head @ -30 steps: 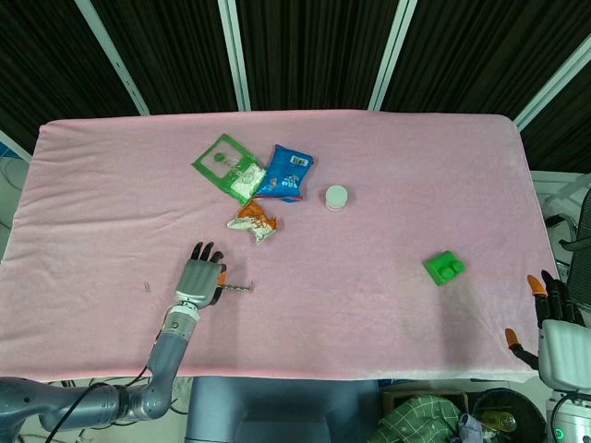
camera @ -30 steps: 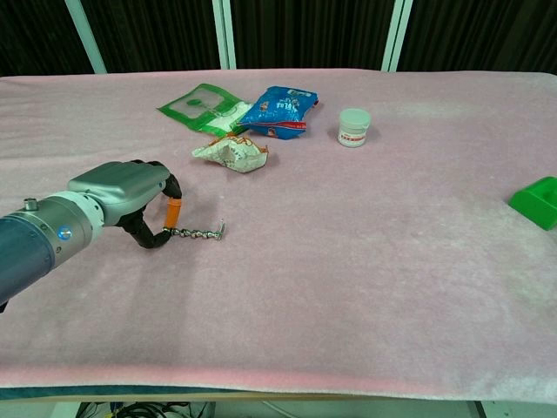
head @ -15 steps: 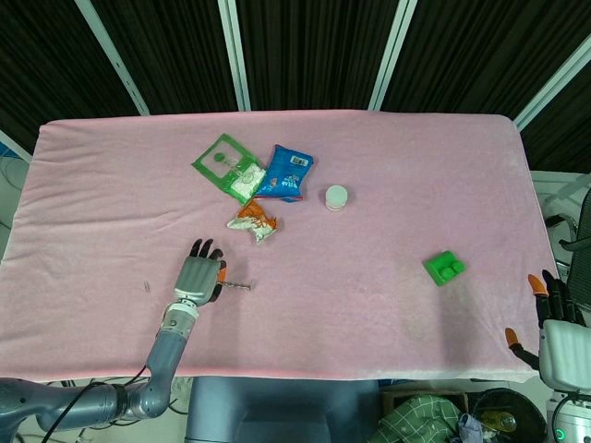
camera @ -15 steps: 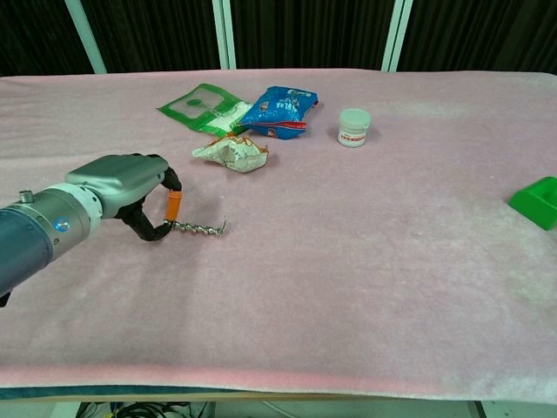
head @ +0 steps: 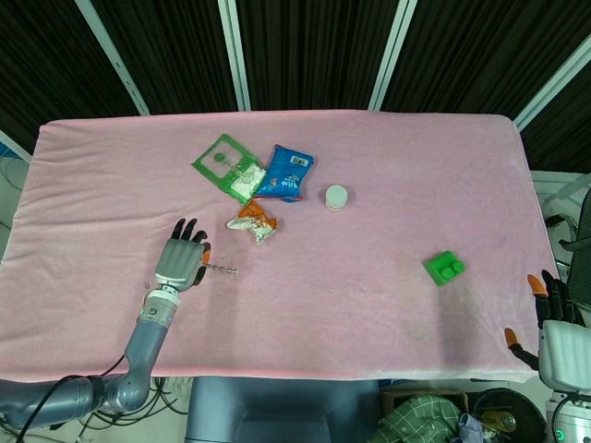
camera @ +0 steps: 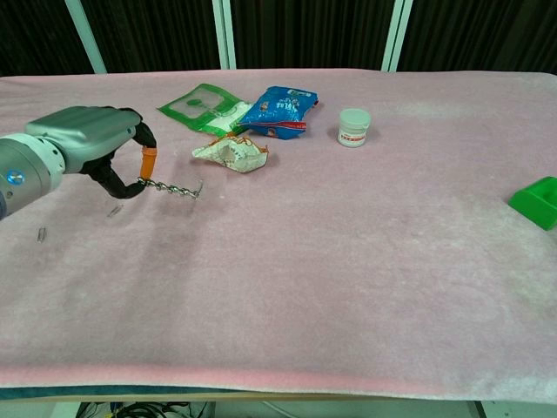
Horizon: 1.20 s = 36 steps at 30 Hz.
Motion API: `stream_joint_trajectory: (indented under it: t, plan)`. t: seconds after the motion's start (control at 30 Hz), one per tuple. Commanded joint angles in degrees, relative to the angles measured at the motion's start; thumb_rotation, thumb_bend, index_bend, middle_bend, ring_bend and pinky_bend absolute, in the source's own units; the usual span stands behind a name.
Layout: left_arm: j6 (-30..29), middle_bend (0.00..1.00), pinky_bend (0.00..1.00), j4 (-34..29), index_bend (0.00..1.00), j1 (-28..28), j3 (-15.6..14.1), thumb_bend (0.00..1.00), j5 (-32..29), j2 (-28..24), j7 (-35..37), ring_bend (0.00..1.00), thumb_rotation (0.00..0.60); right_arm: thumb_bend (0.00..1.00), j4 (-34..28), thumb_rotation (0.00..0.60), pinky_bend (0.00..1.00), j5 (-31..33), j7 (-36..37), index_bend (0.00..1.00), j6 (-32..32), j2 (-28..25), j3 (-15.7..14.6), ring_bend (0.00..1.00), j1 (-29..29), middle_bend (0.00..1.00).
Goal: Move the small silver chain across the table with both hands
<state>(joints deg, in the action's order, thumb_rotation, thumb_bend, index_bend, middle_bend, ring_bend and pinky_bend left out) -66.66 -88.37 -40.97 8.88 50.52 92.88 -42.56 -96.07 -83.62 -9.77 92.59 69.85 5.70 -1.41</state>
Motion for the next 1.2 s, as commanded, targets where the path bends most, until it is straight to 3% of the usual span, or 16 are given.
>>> stream_joint_trajectory:
  t: [0.03,0.43,0.87,1.2]
  plan:
    - [-1.2,0.26,0.0,-0.8,0.62,0.2,-1.1,0.48,1.8,-2.9,-2.2,0.0,0.6,0.2,-0.1,0.6,0.22,0.0,0.0,0.09,0.1,0.0,0.0,0.02,0.0,0.0]
    - [0.0,0.26,0.0,1.7,0.63,2.3,-2.7,0.48,-1.3,-7.8,-2.6,0.0,0.6,0.2,-1.0,0.6,0.22,-0.2,0.2,0.09,0.1,-0.3,0.0,0.02,-0.1,0.0]
    - [5.1,0.26,0.0,12.6,0.64,4.9,-3.8,0.48,1.8,-3.8,9.8,0.0,0.6,0.2,-1.2,0.6,0.22,-0.1,0.7,0.09,0.6,-0.4,0.3,0.02,-0.3,0.0]
    - [5.4,0.26,0.0,16.5,0.64,6.1,-3.9,0.48,7.5,-1.9,18.0,0.0,0.6,0.2,-1.1,0.6,0.22,-0.1,0.3,0.09,0.4,-0.2,0.3,0.02,-0.3,0.0]
